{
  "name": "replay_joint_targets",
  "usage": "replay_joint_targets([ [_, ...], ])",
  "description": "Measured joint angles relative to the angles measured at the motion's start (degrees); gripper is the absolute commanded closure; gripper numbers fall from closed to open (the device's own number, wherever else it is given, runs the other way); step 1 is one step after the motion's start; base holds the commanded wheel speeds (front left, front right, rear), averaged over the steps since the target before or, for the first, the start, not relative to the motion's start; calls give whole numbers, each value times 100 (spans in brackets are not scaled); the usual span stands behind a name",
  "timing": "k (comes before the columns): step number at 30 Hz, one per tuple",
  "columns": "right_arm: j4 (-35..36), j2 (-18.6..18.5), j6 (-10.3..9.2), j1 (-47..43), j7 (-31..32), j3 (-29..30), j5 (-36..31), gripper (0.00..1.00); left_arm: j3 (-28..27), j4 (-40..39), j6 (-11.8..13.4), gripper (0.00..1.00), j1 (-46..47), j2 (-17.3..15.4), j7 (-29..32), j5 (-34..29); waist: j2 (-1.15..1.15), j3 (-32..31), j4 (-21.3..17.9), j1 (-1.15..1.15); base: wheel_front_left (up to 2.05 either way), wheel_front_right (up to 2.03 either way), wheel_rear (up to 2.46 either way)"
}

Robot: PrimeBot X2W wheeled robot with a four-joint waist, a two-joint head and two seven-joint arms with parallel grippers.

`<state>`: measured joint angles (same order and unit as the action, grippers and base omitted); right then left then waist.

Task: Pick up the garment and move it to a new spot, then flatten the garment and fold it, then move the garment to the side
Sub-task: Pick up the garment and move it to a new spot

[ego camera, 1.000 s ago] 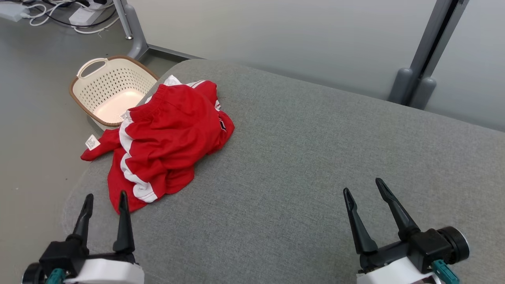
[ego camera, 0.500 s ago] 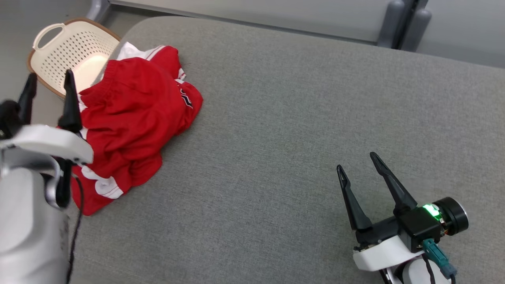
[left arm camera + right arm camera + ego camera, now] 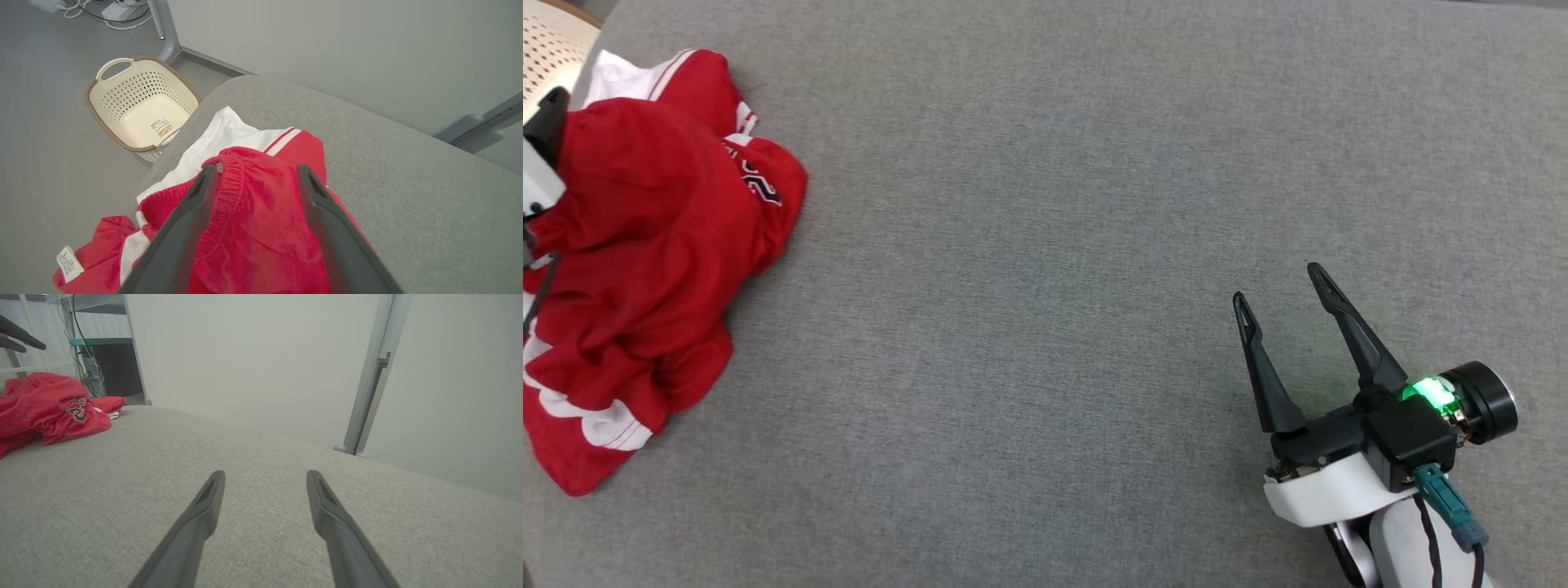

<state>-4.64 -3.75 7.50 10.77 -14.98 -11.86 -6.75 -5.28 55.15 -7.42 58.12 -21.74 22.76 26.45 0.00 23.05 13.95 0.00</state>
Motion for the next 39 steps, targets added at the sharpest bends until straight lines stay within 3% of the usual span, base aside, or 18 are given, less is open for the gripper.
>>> replay_joint_targets([
  [7,109,18,0,115,-1,-9,1,0,543,223,0,0,-27,-605,648,357,0,203,-368,0,0,0,0],
  [12,140,45,0,110,-13,-52,1,0,848,272,0,0,-236,-704,1029,825,0,335,-530,0,0,0,0],
  [13,132,45,0,97,-13,-52,2,0,907,269,0,76,-285,-737,1073,909,0,340,-545,0,0,0,0],
  [14,124,46,0,96,-13,-45,2,0,974,258,0,100,-337,-800,1113,960,0,337,-555,0,0,0,0],
  [19,113,63,0,107,-13,5,12,0,1223,59,0,100,-619,-955,1099,1345,0,328,-552,0,0,0,0],
  [29,-27,83,0,159,-13,-93,163,0,1979,-1381,0,100,-787,-1347,-348,2134,0,41,-512,0,0,0,0],
  [32,-42,85,0,149,-13,-77,315,0,2492,-2061,0,100,-849,-1748,-744,2288,0,-201,-543,0,0,0,0],
  [39,-5,93,0,105,-14,-45,772,0,3204,-3108,0,100,-814,-2262,-1111,2588,0,-663,-779,0,0,0,0],
])
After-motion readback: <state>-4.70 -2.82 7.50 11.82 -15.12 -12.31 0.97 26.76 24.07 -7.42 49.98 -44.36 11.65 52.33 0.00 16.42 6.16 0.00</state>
